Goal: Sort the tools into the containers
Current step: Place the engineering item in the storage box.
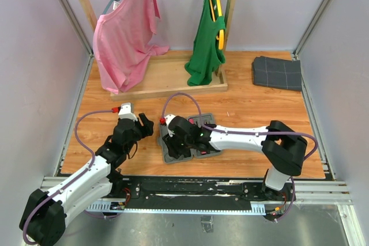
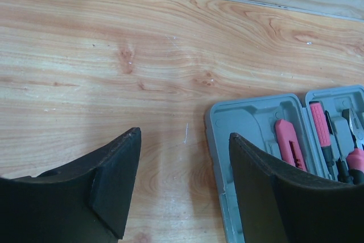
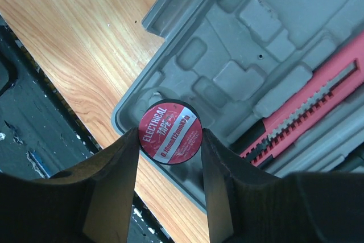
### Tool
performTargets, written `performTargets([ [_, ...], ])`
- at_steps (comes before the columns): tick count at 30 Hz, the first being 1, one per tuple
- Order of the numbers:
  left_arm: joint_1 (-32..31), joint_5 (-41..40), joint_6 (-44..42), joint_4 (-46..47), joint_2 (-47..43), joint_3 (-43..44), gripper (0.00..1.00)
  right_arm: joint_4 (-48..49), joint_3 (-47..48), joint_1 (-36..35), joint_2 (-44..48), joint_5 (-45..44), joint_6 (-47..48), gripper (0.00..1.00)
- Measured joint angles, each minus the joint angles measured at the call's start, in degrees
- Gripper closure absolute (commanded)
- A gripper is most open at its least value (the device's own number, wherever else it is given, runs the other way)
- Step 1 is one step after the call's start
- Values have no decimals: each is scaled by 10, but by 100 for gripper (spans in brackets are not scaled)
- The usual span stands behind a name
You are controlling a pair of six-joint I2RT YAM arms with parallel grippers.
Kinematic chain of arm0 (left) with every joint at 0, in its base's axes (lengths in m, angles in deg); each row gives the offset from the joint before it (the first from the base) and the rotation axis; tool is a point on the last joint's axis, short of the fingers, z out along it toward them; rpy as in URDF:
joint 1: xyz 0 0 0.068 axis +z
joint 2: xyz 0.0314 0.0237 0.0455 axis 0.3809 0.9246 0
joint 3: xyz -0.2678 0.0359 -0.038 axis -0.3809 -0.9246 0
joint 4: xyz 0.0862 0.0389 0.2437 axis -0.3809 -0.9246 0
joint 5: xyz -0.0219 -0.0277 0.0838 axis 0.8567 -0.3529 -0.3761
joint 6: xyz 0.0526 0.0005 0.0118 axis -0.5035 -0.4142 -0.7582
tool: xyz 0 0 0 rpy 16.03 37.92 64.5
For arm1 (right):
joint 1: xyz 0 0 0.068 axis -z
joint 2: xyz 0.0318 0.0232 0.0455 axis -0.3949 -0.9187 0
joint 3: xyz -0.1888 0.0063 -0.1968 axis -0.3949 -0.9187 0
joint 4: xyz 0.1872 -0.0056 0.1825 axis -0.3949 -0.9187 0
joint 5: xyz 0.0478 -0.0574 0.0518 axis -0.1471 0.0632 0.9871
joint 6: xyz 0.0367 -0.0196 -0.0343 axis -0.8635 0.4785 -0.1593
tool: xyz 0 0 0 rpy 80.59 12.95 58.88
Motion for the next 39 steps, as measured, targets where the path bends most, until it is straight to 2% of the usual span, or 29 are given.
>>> performTargets([
  [11,0,0,0,0,0,0,33,2,12,-21,-33,2,-1,52],
  [16,0,0,0,0,0,0,33,1,23,-21,-42,2,-1,46],
  [22,0,-1,0,0,0,0,33,2,28,-21,-51,2,-1,43],
  [30,0,-1,0,0,-1,0,33,0,28,-22,-47,-3,-1,43],
  [39,0,-1,9,-29,-26,4,37,-8,23,-22,12,-49,-2,47],
])
